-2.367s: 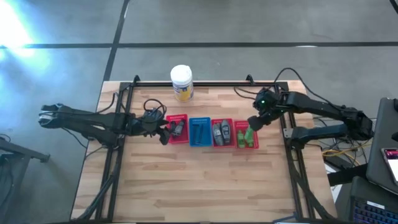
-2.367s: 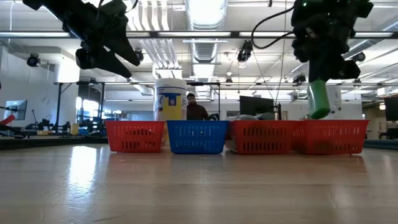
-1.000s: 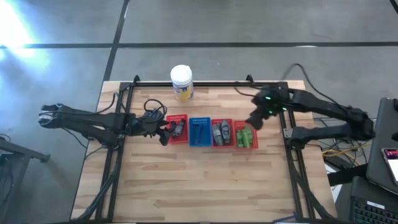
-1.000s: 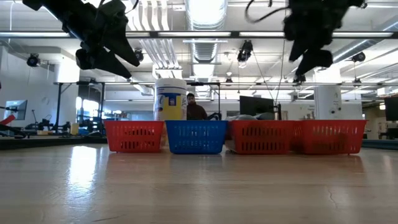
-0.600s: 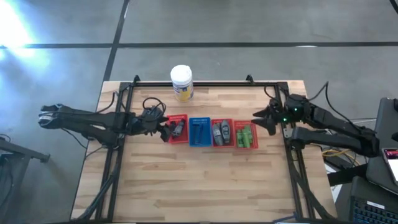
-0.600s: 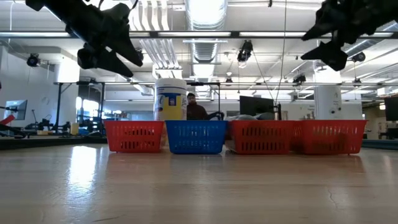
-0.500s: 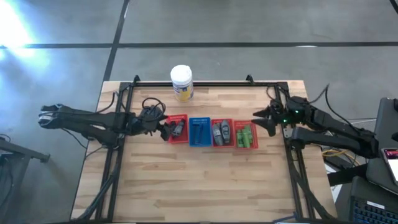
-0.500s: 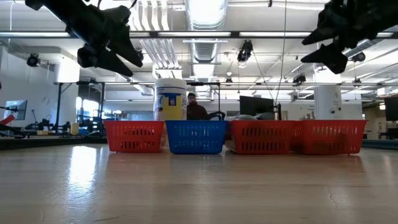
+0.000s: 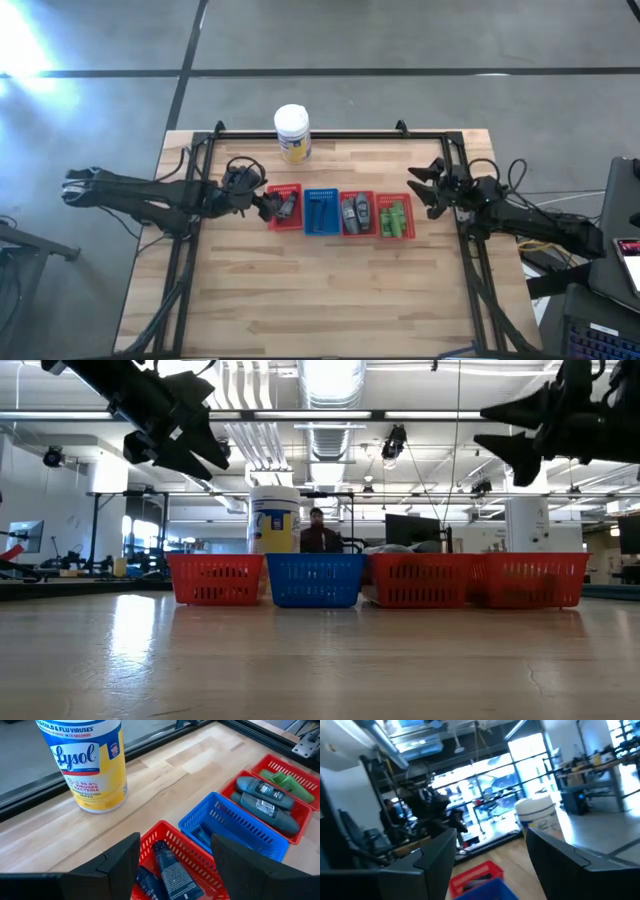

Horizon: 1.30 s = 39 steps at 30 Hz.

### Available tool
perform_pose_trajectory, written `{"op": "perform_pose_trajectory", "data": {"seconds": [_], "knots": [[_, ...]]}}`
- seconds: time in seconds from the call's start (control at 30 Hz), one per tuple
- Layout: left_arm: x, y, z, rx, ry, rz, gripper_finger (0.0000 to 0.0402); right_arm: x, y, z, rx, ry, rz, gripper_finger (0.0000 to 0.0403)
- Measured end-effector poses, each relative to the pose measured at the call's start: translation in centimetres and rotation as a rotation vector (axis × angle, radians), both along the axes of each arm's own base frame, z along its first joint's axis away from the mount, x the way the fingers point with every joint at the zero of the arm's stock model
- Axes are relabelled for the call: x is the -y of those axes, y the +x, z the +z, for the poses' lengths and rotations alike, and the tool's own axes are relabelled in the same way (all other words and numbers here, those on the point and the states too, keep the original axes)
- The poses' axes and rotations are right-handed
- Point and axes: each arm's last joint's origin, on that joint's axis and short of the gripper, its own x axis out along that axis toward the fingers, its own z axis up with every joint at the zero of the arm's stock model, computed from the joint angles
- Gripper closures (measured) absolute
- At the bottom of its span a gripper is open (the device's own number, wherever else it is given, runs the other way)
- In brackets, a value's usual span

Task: Pick & Place Travel size toiletries
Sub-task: Return to Home Position

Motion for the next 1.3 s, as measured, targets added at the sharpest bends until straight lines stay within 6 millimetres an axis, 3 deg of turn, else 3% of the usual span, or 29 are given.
{"op": "perform_pose_trajectory", "data": {"seconds": [0.33,0.53,0.63,0.77,0.87,1.13,1.3], "knots": [[0.0,0.0,0.0,0.001,0.0,0.001,0.0154,-0.1,0.0,1.2,0.025,-0.017,0.024,0.0123],[0.0,0.0,0.0,0.001,0.0,0.001,0.0154,-0.1,0.1,1.0,0.05,0.146,0.073,0.0102],[0.0,0.0,0.0,0.001,0.0,0.001,0.0154,-0.6,0.2,0.9,0.014,0.042,0.087,0.0091],[0.0,0.0,0.0,0.001,0.0,0.001,0.0154,-2.6,-0.1,1.6,0.023,-0.333,0.146,0.0079],[0.0,0.0,0.0,0.001,0.0,0.001,0.0154,-3.9,-0.5,1.5,0.051,-0.516,0.192,0.007],[0.0,0.0,0.0,0.001,-0.001,0.001,0.0154,-4.1,-1.2,0.2,-0.014,-0.38,0.141,0.0051],[0.0,0.0,0.0,0.002,-0.001,0.001,0.0154,-4.1,-1.2,-0.5,-0.083,-0.405,0.151,0.0044]]}}
